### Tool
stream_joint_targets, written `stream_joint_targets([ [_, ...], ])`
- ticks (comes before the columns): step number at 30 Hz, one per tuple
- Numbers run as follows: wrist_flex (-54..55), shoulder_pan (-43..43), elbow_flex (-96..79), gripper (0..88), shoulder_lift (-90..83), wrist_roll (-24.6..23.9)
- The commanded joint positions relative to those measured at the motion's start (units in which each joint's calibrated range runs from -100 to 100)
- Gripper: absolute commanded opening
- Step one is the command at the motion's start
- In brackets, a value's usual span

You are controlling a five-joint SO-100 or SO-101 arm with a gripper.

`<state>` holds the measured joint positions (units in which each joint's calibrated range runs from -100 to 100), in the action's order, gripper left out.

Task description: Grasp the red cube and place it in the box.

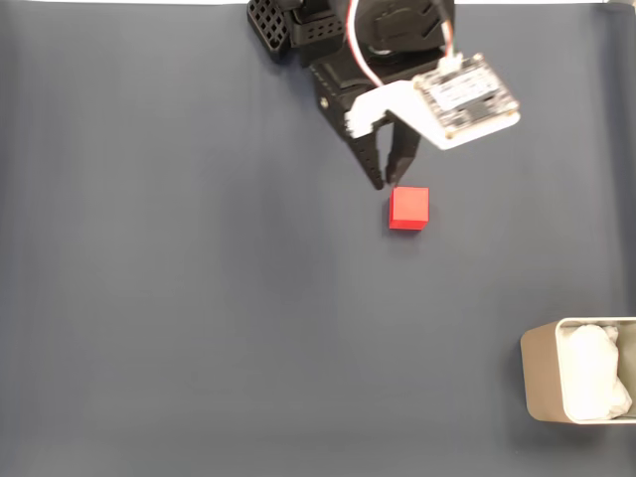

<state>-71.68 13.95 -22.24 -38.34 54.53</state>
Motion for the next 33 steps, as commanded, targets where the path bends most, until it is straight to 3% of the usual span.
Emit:
stream_joint_targets([
  [1,1.51,2.32,-0.84,0.0,-2.13,-0.10],
  [11,5.29,6.51,-9.51,13.2,-5.33,-0.68],
  [33,17.66,6.86,-30.22,29.9,-11.92,-0.83],
])
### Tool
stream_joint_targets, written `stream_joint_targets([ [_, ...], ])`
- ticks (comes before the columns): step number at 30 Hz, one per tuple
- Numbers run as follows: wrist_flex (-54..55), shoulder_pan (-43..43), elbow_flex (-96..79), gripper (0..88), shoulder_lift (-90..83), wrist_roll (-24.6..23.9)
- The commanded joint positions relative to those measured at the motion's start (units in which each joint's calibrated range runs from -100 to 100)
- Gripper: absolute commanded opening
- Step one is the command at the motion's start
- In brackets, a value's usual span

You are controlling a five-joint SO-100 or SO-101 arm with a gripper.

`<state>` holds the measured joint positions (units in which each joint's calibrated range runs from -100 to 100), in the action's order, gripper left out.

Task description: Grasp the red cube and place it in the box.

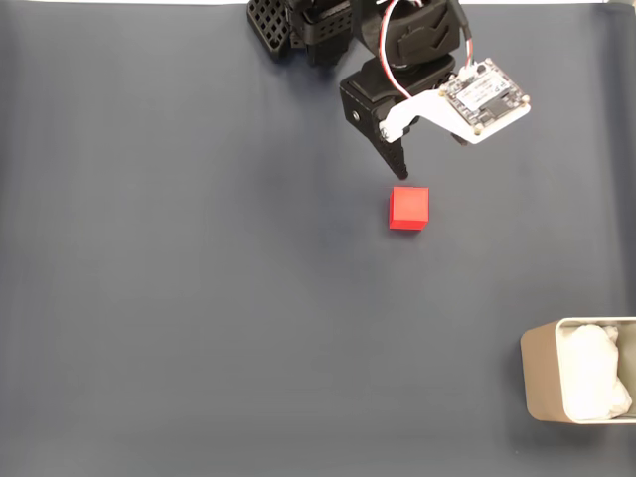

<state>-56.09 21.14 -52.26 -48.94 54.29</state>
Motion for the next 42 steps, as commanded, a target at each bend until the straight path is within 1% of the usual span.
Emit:
stream_joint_targets([
  [1,2.40,-0.40,-0.48,30.2,-1.32,-0.59],
  [10,6.41,-2.61,-4.77,31.8,-1.15,0.15],
  [24,12.48,-3.81,-11.43,34.4,-0.28,0.59],
  [42,18.79,-3.67,-13.34,35.5,5.18,1.17],
])
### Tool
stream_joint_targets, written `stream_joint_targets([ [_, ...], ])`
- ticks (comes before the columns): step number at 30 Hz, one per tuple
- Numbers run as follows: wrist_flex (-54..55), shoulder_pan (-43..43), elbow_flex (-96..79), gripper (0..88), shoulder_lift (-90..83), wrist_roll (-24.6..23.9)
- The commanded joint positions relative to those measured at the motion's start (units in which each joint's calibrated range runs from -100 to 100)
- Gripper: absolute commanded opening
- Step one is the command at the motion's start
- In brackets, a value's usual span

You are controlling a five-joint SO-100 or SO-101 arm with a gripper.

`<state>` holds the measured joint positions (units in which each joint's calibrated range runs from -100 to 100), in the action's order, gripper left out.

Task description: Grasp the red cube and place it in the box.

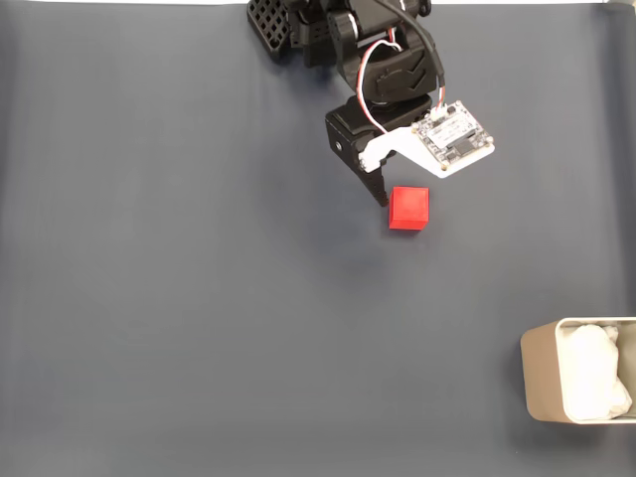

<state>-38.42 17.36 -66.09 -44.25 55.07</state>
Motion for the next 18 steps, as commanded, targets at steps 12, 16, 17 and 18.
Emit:
stream_joint_targets([
  [12,3.92,0.61,-0.79,35.6,3.17,0.24],
  [16,4.74,0.96,-0.97,35.6,4.30,0.05],
  [17,5.06,1.04,-0.97,35.7,4.65,0.00],
  [18,5.23,1.18,-0.97,35.8,4.82,-0.05],
])
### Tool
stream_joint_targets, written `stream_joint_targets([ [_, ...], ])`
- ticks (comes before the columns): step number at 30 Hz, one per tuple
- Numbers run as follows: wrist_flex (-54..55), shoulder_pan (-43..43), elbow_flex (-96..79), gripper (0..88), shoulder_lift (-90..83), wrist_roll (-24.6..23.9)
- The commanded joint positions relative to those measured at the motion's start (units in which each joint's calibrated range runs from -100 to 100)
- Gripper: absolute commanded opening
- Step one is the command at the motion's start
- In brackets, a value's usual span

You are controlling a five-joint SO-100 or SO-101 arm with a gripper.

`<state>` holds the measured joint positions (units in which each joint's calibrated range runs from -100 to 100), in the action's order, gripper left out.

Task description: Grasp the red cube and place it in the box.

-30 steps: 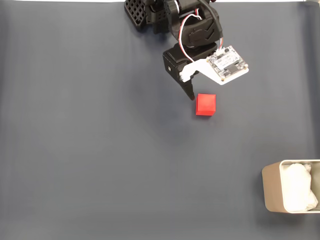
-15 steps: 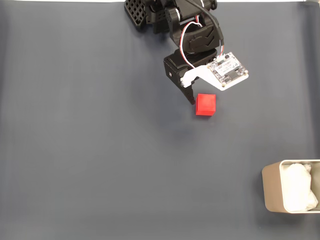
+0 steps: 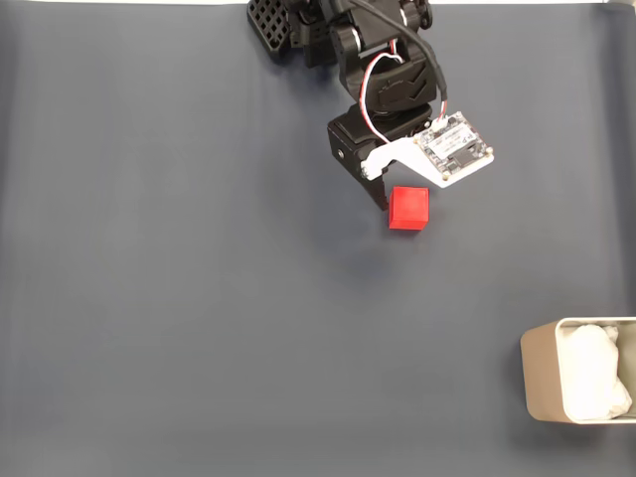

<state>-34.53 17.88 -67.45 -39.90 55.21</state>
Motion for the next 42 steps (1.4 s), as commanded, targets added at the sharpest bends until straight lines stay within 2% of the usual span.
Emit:
stream_joint_targets([
  [1,1.58,0.73,0.30,35.8,0.74,-0.24],
  [42,7.40,3.71,1.76,35.8,7.50,-0.78],
])
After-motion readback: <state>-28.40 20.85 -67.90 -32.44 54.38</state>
